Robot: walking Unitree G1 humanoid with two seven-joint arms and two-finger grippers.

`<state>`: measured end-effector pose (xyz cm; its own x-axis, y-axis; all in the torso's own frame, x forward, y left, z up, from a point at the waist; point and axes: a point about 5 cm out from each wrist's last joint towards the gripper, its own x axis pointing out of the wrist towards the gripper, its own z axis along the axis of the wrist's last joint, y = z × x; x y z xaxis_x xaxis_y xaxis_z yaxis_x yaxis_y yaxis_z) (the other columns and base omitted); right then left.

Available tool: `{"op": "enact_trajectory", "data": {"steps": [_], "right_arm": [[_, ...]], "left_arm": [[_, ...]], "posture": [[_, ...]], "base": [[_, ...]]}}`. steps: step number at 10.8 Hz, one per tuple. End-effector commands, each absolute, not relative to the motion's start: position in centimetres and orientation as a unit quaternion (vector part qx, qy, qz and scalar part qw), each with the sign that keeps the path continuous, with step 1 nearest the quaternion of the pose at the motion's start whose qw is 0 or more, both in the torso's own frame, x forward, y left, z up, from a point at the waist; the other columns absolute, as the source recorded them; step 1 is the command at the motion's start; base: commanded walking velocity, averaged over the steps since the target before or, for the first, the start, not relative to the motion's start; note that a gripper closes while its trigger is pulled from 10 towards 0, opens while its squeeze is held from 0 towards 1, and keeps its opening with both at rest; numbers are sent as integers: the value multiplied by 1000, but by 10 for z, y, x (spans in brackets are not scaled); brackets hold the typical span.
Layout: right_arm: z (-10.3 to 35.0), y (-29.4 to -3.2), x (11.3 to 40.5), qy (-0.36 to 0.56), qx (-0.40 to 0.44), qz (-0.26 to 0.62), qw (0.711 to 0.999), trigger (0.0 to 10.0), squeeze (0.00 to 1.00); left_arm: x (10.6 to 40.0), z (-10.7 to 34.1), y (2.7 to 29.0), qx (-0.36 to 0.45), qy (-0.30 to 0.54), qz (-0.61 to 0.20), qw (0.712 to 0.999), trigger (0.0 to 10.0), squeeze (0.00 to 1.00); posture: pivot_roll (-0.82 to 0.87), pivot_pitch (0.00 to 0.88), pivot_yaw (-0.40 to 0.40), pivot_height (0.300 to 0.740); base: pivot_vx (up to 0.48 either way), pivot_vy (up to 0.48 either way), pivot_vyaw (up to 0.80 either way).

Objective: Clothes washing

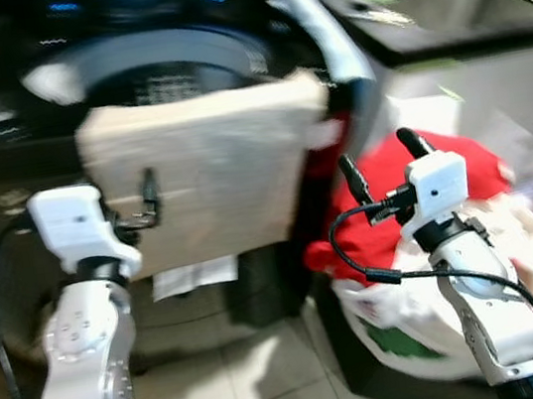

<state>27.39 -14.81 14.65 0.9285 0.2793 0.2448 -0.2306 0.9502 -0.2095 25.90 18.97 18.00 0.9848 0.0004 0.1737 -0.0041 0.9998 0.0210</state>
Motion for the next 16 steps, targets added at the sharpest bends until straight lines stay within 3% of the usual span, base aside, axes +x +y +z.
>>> {"op": "enact_trajectory", "data": {"steps": [1,4,7,11,16], "right_arm": [[145,-154,274,-133,-89,121,980,10000,0],[137,-155,272,-137,-86,123,979,10000,0],[121,-160,271,-139,-60,98,984,10000,0],[104,-165,269,-115,-78,96,986,10000,0],[110,-161,281,-121,-85,114,982,10000,0]], "left_arm": [[259,178,188,20,-86,-4,996,10000,0],[248,145,186,73,-50,-5,996,10000,0],[236,119,160,150,-56,-48,986,10000,0],[231,104,155,172,-42,-80,981,10000,0],[237,105,152,132,-39,-88,987,10000,0]], "posture": [[103,0,-76,740],[103,0,-72,740],[104,0,-71,740],[110,0,-62,740],[122,0,-62,740]], "base": [[0,0,-619],[0,0,-617],[0,0,-637],[0,0,-692],[0,0,-689]]}}
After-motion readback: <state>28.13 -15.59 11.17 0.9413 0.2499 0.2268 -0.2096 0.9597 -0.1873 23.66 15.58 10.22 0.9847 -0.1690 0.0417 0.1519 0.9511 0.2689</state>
